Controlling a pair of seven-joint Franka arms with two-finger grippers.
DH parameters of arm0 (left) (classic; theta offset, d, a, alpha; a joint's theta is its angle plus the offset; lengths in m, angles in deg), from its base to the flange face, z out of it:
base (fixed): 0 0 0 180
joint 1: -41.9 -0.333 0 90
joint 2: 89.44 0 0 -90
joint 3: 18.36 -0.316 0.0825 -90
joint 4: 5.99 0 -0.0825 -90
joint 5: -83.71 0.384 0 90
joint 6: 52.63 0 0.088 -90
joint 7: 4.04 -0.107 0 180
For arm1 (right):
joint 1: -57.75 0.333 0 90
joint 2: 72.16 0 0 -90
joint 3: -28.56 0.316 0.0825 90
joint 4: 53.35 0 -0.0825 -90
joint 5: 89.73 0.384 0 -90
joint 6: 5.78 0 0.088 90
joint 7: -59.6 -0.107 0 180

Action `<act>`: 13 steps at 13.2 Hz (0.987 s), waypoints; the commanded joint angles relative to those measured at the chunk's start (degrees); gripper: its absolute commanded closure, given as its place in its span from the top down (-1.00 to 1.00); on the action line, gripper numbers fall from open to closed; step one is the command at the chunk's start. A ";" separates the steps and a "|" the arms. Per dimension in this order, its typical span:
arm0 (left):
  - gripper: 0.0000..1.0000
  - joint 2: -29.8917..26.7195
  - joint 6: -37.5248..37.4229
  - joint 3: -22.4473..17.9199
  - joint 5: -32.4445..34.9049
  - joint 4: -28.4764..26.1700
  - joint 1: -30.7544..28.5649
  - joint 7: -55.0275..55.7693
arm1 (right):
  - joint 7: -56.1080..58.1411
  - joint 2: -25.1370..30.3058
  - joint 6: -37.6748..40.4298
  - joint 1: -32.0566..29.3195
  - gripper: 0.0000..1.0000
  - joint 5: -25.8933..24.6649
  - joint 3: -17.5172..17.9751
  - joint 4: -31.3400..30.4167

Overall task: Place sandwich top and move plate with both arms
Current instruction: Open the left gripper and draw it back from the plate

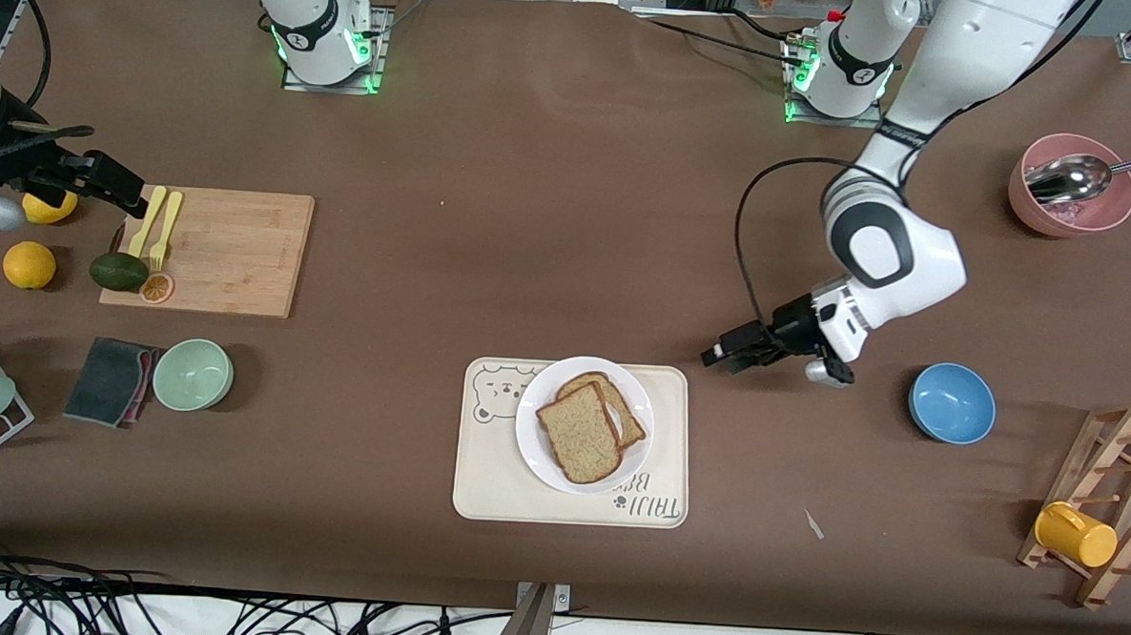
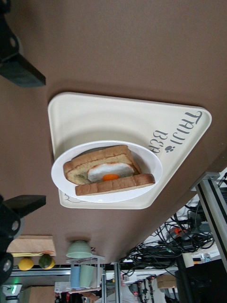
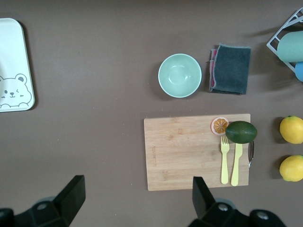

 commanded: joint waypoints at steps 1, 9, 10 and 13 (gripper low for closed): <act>0.99 -4.60 -11.63 -0.60 12.18 -3.17 -6.95 3.64 | -0.84 -0.76 0.81 0.15 1.00 -0.33 0.06 1.94; 1.00 -16.45 -24.31 -8.25 48.15 -1.23 -8.63 19.98 | -0.84 -0.76 0.90 0.15 1.00 -0.24 0.06 1.94; 1.00 -17.69 -28.16 -8.34 50.88 0.33 -9.60 22.79 | -0.84 -0.85 0.90 0.15 1.00 -0.24 0.06 1.94; 1.00 -21.47 -41.44 -8.34 64.57 9.90 -13.38 27.99 | -0.67 -0.76 0.99 0.06 1.00 -0.33 0.06 1.94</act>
